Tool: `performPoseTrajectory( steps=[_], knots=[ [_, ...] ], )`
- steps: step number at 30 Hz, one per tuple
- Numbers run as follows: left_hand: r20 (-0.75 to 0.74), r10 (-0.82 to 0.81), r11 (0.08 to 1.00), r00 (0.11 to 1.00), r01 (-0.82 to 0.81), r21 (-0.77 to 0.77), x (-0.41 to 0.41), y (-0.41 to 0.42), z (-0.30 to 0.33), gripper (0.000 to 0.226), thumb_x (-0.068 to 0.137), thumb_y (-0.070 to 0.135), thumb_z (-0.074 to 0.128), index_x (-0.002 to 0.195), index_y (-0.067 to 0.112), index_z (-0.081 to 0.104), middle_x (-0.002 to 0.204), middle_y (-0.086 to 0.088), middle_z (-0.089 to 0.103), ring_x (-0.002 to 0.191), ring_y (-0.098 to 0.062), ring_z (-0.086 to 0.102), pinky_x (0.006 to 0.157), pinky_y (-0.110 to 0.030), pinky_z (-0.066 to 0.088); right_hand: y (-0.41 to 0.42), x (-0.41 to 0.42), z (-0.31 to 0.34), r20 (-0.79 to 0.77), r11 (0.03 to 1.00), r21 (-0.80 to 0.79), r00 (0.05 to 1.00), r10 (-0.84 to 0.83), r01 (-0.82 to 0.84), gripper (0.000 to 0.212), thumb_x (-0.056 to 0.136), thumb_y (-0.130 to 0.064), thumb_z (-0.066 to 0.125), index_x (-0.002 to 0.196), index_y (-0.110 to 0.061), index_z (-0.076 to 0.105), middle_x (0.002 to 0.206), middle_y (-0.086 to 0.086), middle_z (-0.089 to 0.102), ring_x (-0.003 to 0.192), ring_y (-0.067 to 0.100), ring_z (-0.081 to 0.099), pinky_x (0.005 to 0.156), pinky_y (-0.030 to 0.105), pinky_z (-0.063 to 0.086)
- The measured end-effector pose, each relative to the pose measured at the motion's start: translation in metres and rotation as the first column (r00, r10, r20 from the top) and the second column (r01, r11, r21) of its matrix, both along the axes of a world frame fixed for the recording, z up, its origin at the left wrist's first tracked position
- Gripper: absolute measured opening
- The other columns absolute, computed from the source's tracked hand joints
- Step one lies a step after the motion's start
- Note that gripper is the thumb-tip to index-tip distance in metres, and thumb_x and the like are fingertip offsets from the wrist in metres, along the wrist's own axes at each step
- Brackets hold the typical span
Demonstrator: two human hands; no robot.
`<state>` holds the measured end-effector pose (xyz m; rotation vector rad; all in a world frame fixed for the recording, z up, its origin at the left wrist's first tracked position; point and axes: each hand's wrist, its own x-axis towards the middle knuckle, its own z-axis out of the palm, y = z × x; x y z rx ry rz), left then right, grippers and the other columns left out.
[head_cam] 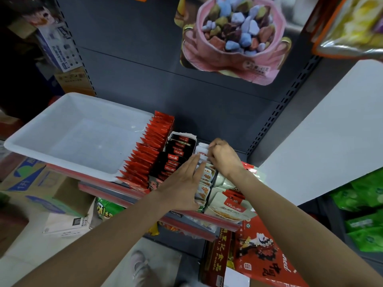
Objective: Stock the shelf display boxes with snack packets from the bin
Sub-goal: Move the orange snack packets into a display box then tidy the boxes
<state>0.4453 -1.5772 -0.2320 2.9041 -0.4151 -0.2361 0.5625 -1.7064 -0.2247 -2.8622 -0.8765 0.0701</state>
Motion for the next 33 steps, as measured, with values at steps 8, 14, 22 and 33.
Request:
performPoseTrajectory(
  steps=[8, 14, 22, 33],
  knots=[
    [0.059, 0.036, 0.999, 0.998, -0.036, 0.008, -0.007, -0.006, 0.002, 0.117, 0.078, 0.039, 0.069, 0.146, 0.009, -0.021, 0.149, -0.011, -0.035, 0.135, -0.020, -0.035, 0.107, -0.029, -0.016, -0.010, -0.004, 0.004, 0.087, 0.999, 0.033, 0.996, 0.016, -0.019, 0.013, 0.086, 0.002, 0.054, 0.094, 0.001, 0.065, 0.110, 0.010, 0.056, 0.103, 0.023, 0.053, 0.084, 0.034, 0.050],
    [0.013, 0.056, 0.998, 0.998, -0.056, 0.019, 0.006, -0.006, 0.006, 0.118, 0.077, 0.027, 0.072, 0.145, 0.011, -0.023, 0.150, -0.011, -0.034, 0.138, -0.021, -0.031, 0.112, -0.031, -0.014, -0.006, -0.007, 0.009, 0.108, 1.000, -0.012, 0.994, 0.020, -0.019, 0.007, 0.086, -0.001, 0.057, 0.092, -0.001, 0.062, 0.104, 0.012, 0.057, 0.097, 0.029, 0.056, 0.074, 0.034, 0.050],
    [-0.081, 0.007, 1.000, 0.997, -0.007, -0.004, 0.026, -0.004, 0.010, 0.118, 0.075, 0.022, 0.073, 0.146, 0.008, -0.020, 0.152, -0.012, -0.030, 0.141, -0.022, -0.025, 0.109, -0.025, -0.012, -0.019, 0.020, 0.025, -0.096, 0.961, 0.251, 0.991, -0.094, 0.116, 0.018, 0.093, -0.012, 0.052, 0.110, -0.009, 0.057, 0.111, 0.013, 0.060, 0.099, 0.030, 0.059, 0.083, 0.038, 0.049],
    [-0.044, -0.019, 0.998, 0.999, 0.022, 0.060, 0.014, 0.000, 0.004, 0.119, 0.076, 0.044, 0.070, 0.147, 0.011, -0.020, 0.152, -0.012, -0.030, 0.142, -0.023, -0.025, 0.109, -0.028, -0.010, -0.006, 0.030, 0.032, -0.339, 0.997, 0.054, 0.940, -0.038, 0.060, 0.032, 0.099, -0.009, 0.041, 0.126, -0.009, 0.058, 0.124, 0.012, 0.062, 0.112, 0.025, 0.057, 0.091, 0.022, 0.039]
  ],
)
